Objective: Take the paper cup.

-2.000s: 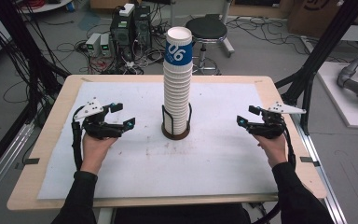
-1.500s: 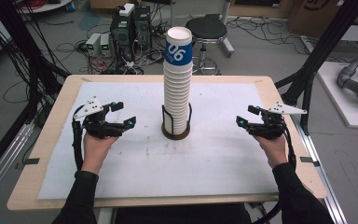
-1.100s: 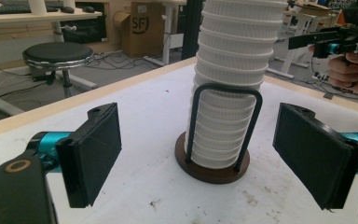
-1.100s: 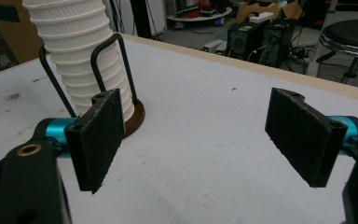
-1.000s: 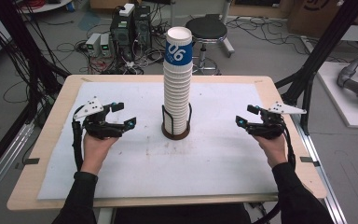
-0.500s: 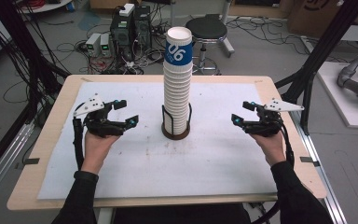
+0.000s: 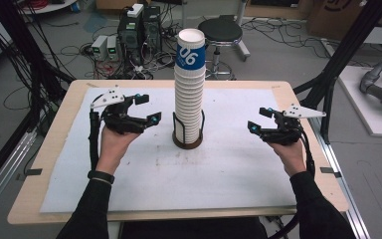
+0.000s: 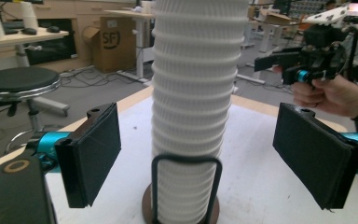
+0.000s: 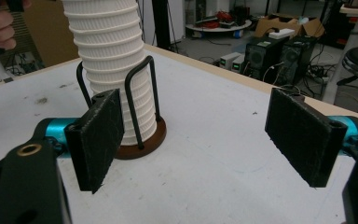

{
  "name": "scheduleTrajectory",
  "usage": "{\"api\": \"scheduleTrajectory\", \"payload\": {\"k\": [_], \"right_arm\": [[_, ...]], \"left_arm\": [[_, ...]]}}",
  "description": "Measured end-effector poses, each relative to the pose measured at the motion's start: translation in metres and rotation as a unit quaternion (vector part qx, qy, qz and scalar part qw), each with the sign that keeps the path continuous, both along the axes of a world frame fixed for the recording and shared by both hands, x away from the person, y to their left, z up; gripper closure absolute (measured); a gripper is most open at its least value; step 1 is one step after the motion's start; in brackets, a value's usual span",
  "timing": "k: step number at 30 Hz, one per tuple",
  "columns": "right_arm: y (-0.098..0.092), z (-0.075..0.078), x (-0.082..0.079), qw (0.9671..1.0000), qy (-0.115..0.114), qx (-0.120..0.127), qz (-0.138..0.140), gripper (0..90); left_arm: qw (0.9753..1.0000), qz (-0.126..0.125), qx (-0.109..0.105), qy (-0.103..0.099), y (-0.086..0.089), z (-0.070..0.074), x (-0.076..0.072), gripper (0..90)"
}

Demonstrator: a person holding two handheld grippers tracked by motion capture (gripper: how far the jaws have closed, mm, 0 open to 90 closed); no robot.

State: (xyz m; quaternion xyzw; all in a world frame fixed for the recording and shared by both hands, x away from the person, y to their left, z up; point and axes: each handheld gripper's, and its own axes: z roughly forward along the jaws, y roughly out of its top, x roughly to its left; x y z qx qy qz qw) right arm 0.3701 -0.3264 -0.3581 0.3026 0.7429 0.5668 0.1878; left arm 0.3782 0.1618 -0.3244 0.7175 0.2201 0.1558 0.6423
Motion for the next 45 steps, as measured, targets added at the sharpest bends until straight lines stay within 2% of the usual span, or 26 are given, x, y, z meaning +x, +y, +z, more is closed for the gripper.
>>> {"api": "scheduleTrajectory", "payload": {"k": [3,7,12,21,27,32,39,45], "right_arm": [[0.0,0.0,0.0,1.0,0.004,0.0,0.004,19.8],[0.0,0.0,-0.001,1.0,0.003,0.001,0.006,19.8],[0.0,0.0,-0.002,1.0,0.003,-0.002,0.008,19.8],[-0.002,0.0,-0.003,0.9999,0.005,0.0,0.011,19.8],[-0.002,0.0,-0.003,0.9999,0.005,0.001,0.015,19.8],[-0.002,-0.001,-0.003,0.9998,0.007,0.003,0.019,19.8],[-0.002,-0.001,-0.002,0.9998,0.006,0.006,0.018,19.8],[-0.002,-0.001,-0.002,0.9998,0.006,0.007,0.019,19.8]], "left_arm": [[0.9998,-0.011,-0.016,0.003,-0.006,0.007,0.006,11.4],[0.9993,-0.013,-0.033,-0.009,-0.013,0.017,0.013,11.3],[0.9997,-0.018,-0.015,-0.01,-0.027,0.029,0.025,8.9],[0.999,-0.044,-0.007,-0.01,-0.047,0.048,0.037,8.4],[0.9988,-0.046,-0.011,-0.007,-0.056,0.053,0.044,8.3],[0.9981,-0.061,-0.007,-0.002,-0.065,0.056,0.049,8.3],[0.9977,-0.065,-0.016,0.006,-0.071,0.059,0.057,8.4],[0.9979,-0.064,-0.006,0.003,-0.077,0.059,0.062,8.4]]}}
